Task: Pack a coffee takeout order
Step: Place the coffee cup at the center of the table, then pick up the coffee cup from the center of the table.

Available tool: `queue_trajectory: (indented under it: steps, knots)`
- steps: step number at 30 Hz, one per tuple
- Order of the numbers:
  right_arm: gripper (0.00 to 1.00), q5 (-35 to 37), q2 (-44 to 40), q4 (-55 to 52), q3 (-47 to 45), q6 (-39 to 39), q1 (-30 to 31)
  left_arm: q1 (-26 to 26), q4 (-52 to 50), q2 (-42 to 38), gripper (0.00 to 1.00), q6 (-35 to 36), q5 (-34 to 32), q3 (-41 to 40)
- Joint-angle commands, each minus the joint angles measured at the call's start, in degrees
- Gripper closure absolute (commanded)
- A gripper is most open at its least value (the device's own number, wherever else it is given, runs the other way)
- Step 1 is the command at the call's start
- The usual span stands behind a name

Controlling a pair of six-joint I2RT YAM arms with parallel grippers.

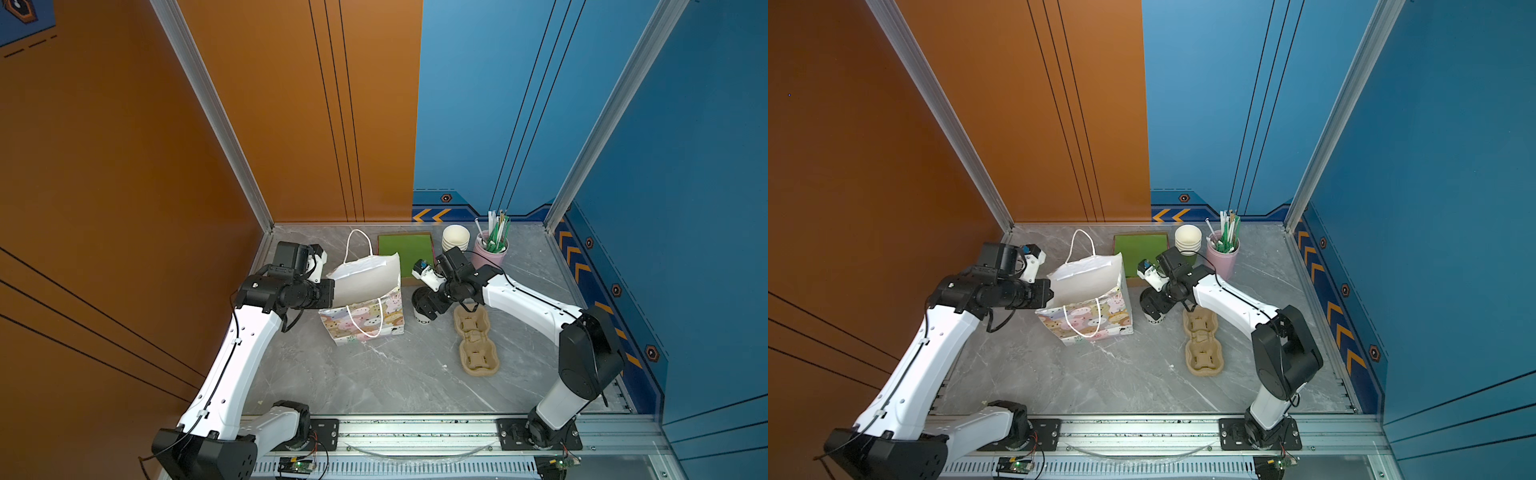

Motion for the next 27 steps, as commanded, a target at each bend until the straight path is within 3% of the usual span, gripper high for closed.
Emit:
queue_trajectory:
  steps: [1, 17, 27]
  knots:
    - [0.00, -1.9, 0.2, 1.8, -0.9, -1.5, -0.2, 0.5, -1.4, -0.6, 1.00, 0.5, -0.1, -1.1]
    - [0.00, -0.1, 4.2, 1.8, 0.4, -3.4, 0.3, 0.7, -1.4, -0.6, 1.00, 0.7, 0.0, -1.5]
    - [0.07, 0.7, 6.3, 0.1, 2.2, -4.6, 0.6, 0.8, -1.4, -0.7, 1.00, 0.7, 0.0, -1.5]
